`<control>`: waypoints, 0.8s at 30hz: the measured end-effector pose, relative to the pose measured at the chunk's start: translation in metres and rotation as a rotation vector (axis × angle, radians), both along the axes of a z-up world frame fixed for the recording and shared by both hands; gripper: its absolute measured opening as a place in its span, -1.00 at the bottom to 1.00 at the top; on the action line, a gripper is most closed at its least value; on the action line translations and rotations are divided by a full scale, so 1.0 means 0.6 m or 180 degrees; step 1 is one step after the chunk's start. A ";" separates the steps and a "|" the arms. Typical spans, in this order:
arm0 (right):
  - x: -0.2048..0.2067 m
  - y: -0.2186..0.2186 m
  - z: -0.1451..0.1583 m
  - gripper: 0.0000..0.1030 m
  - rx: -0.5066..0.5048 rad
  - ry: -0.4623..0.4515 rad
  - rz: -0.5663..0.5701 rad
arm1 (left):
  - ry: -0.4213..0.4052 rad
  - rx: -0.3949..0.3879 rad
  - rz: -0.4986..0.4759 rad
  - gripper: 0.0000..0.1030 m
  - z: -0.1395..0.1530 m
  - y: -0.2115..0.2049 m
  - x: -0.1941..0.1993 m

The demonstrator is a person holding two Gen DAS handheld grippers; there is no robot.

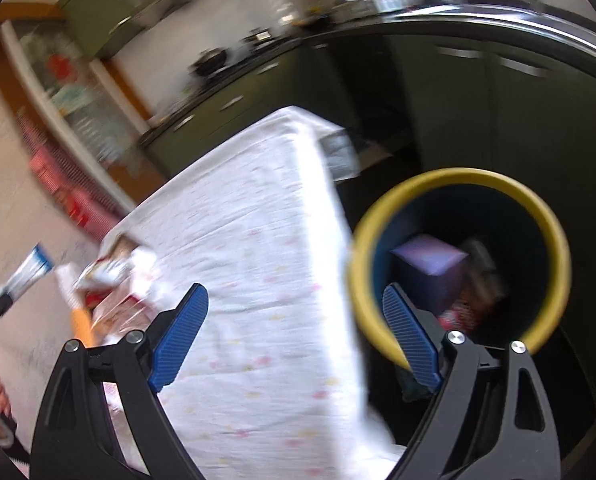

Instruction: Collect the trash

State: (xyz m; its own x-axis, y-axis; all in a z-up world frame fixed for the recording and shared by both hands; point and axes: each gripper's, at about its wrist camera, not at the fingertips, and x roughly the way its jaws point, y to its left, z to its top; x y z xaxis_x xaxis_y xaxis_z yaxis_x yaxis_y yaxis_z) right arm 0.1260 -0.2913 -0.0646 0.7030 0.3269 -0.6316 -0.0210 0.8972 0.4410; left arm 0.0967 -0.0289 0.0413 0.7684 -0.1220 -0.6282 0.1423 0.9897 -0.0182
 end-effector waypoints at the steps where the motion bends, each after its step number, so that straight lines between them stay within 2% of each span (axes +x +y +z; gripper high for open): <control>1: 0.006 0.026 0.005 0.64 0.0009 -0.0032 0.0178 | 0.0000 -0.0002 0.0006 -0.69 -0.001 0.001 -0.001; 6: 0.028 0.133 0.023 0.64 -0.0132 -0.0119 0.0784 | -0.0060 -0.0025 0.0108 -0.81 -0.006 0.020 -0.008; 13: 0.036 0.216 0.035 0.64 -0.0192 -0.0219 0.1214 | -0.0144 -0.0025 0.0149 -0.82 0.009 0.048 -0.033; 19: 0.045 0.357 0.077 0.66 -0.0388 -0.0711 0.1837 | -0.0178 -0.0092 0.0038 -0.82 0.015 0.042 -0.046; 24: 0.059 0.438 0.098 0.66 -0.0662 -0.1126 0.2143 | -0.0259 -0.0154 0.0019 -0.82 0.029 0.050 -0.061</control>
